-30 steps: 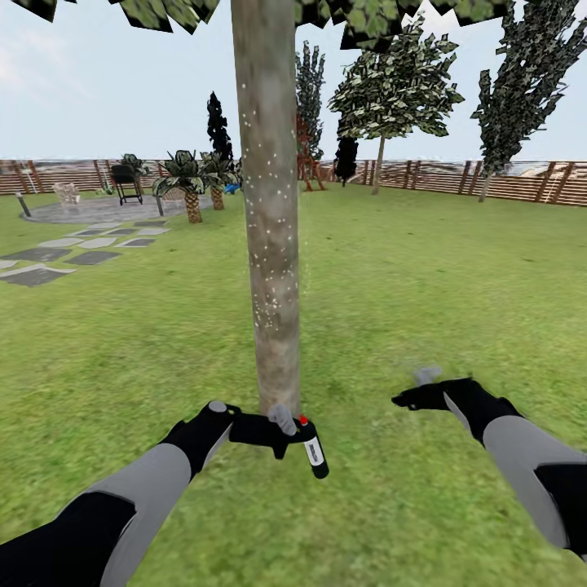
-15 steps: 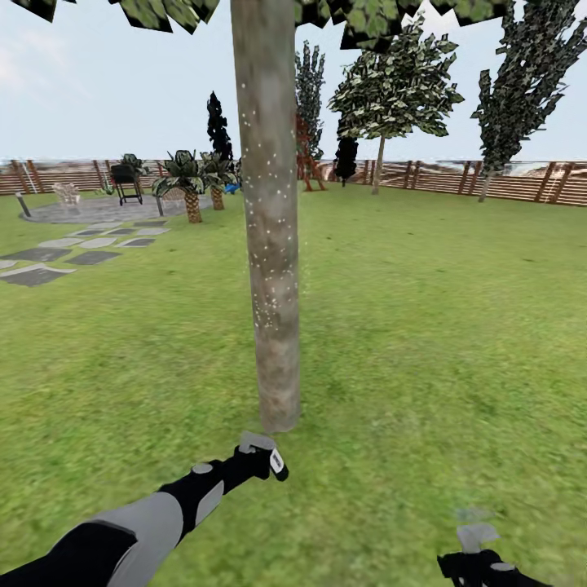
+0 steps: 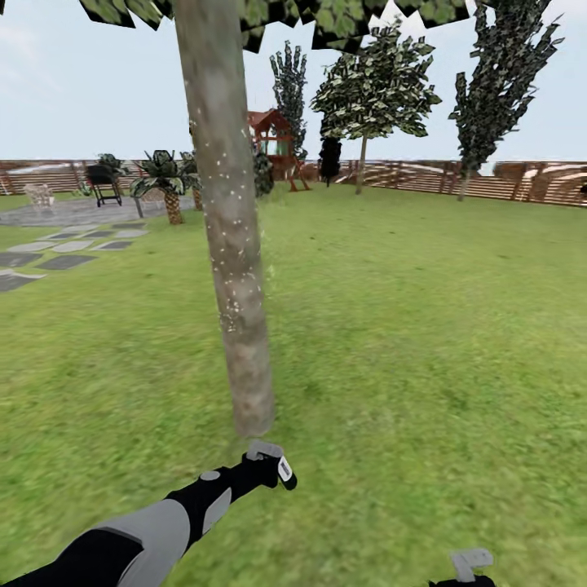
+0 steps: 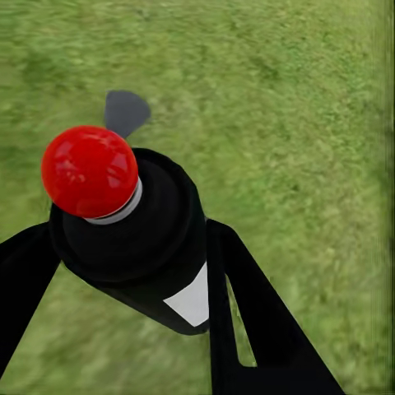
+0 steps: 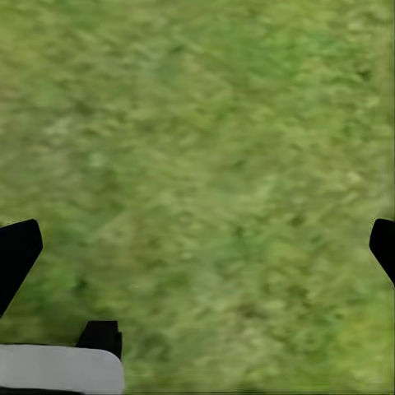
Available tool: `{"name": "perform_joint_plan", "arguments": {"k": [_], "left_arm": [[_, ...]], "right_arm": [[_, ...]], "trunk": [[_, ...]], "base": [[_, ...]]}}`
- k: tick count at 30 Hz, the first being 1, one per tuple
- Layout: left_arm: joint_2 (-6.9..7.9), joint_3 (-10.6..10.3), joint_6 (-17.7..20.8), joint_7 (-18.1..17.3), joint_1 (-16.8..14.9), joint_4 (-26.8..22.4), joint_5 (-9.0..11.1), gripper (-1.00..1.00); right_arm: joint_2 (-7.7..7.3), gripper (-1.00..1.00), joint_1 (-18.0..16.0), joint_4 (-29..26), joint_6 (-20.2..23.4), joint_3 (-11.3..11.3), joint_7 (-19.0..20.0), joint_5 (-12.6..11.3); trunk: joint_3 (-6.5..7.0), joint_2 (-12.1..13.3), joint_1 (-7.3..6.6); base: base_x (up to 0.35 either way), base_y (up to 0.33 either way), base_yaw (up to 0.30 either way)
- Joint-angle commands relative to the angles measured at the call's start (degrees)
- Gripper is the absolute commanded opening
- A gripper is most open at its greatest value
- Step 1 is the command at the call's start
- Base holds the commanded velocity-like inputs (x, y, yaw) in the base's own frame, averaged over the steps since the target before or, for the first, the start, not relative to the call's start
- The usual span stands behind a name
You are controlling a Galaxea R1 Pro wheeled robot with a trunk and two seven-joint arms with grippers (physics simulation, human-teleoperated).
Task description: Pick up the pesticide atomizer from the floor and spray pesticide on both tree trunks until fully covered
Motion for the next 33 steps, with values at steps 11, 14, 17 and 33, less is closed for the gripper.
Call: {"name": "perform_joint_plan", "arguments": {"k": [11,14,17,33], "left_arm": [[-0.08,-0.7,-0.3,-0.1,-0.1,0.0,0.5,-1.0],[-0.08,-0.7,-0.3,-0.1,-0.1,-0.1,0.6,-1.0],[-0.1,-0.7,-0.3,0.0,-0.1,-0.1,0.6,-1.0],[-0.08,-0.5,-0.3,0.2,-0.1,-0.1,0.7,-1.0]], "right_arm": [[2.08,1.0,1.1,0.3,-0.5,0.4,0.2,-3.6],[2.13,1.0,1.1,0.3,-0.4,0.4,0.2,-4.4],[2.14,1.0,1.1,0.3,-0.4,0.4,0.2,-4.5],[2.88,1.0,1.2,0.3,-0.5,0.4,0.2,-4.6]], "trunk": [[0.17,-0.1,0.05],[0.35,-0.1,0.05],[0.54,-0.1,0.05],[1.22,-0.1,0.05]], "base": [[0.193,-0.313,-0.295],[0.266,-0.255,-0.249],[0.285,-0.236,-0.233],[0.314,-0.186,-0.048]]}}
